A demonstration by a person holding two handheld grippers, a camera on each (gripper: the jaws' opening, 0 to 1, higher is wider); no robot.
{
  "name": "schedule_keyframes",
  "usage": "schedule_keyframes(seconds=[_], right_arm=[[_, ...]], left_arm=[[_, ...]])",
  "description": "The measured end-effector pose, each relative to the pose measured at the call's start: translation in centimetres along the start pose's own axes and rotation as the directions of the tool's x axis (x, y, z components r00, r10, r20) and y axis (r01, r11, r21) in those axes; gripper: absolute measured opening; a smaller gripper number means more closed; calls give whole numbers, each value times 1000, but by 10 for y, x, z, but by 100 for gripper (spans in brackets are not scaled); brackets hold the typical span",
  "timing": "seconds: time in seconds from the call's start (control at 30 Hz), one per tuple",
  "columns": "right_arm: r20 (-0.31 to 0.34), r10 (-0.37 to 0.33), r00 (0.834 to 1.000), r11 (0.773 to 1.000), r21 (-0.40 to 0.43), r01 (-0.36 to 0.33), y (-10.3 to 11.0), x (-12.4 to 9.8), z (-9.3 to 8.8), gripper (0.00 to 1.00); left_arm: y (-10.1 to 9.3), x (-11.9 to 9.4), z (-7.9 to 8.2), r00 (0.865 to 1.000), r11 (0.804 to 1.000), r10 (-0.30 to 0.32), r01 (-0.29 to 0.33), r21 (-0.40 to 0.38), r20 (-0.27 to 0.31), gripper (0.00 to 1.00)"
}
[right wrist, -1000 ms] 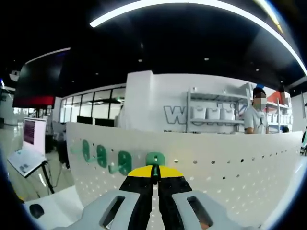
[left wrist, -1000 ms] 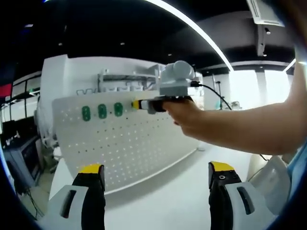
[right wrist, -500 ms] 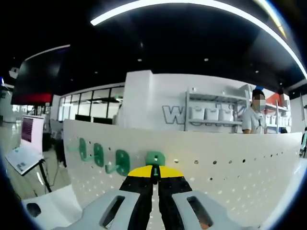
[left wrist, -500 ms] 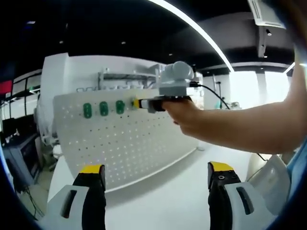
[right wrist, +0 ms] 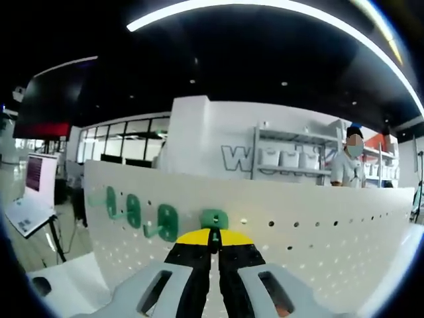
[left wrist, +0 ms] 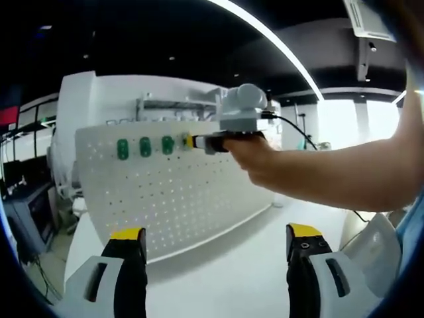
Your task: Insert the hook assembly into the mounting plate slot until the hook locks in place.
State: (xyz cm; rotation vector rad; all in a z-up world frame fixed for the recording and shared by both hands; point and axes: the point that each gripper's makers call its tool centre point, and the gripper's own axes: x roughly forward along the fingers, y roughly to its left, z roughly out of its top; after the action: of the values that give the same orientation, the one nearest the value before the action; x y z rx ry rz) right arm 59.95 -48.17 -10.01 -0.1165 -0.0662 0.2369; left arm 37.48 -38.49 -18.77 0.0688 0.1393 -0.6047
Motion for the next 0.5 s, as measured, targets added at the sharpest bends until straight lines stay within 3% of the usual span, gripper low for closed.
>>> schedule_keyframes(seconds=[0.5], right_arm=[[-32,-27,999,988,-154,21,2,2,-1,1]], left_arm=[[2,-2,-1,1000,1000,5,-5,-5,-1,87]])
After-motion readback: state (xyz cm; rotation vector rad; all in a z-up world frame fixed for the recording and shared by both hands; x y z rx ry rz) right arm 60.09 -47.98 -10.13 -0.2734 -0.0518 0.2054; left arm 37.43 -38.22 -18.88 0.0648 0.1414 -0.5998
